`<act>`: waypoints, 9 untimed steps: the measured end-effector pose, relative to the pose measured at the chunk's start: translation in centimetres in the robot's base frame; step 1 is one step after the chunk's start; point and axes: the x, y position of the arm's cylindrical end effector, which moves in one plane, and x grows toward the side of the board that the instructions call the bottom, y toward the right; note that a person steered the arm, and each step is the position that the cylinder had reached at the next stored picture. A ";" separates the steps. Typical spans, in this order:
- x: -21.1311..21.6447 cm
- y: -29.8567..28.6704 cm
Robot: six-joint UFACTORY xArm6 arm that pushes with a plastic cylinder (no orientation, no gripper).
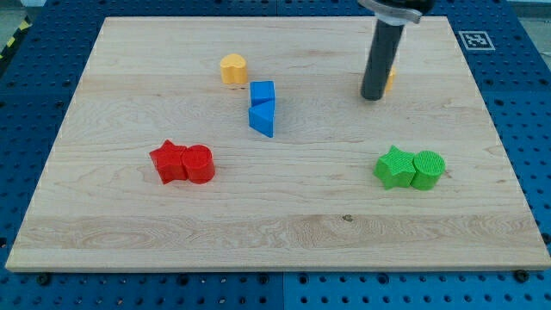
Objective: Push the yellow hexagon towards the yellow heart
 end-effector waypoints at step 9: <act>-5.4 -2.2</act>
